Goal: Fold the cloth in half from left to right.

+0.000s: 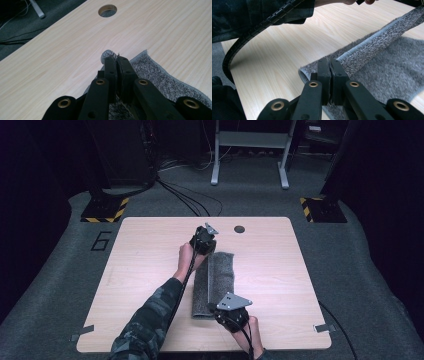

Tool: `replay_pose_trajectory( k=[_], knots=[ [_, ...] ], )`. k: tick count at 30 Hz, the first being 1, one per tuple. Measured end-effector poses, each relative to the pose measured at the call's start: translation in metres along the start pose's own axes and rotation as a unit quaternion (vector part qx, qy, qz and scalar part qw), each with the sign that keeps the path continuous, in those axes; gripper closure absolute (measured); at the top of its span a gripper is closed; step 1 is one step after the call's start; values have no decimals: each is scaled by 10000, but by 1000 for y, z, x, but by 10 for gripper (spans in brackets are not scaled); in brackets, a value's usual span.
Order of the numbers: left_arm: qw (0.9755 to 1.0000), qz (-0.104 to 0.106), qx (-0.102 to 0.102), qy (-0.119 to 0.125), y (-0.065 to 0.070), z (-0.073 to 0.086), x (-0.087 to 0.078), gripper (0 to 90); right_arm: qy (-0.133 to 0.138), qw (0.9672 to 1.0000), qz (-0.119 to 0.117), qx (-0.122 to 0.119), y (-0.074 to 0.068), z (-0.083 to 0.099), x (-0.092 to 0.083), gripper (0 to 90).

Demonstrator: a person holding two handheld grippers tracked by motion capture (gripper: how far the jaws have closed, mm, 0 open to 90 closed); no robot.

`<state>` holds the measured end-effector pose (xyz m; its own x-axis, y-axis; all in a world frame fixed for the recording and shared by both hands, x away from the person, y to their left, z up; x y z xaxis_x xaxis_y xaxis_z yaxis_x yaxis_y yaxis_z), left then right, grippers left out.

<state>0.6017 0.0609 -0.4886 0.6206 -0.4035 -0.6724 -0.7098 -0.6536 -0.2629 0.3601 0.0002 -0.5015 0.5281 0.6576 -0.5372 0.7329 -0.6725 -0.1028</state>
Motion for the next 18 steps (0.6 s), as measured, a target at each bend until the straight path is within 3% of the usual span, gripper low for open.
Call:
replay_pose_trajectory(
  k=[8,18],
  knots=[
    [10000,52,46,36,8,-4,6,867,-141,9996,196,116,12,13,-2,877],
    [9998,148,108,30,18,-8,14,867,-247,9990,280,263,22,25,-8,876]
  ],
)
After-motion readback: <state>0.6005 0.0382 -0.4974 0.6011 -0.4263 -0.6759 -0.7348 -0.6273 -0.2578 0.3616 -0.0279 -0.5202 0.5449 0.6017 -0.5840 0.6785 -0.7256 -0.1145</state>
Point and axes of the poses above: each handheld gripper's, and its own axes: x roughly forward along the jaws, z roughly out of its underside, y roughly to its right, the point moved 7 cm from there along x, roughly forward along the jaws, and after that the axes turned 8 degrees about x, right-handed, at the moved point
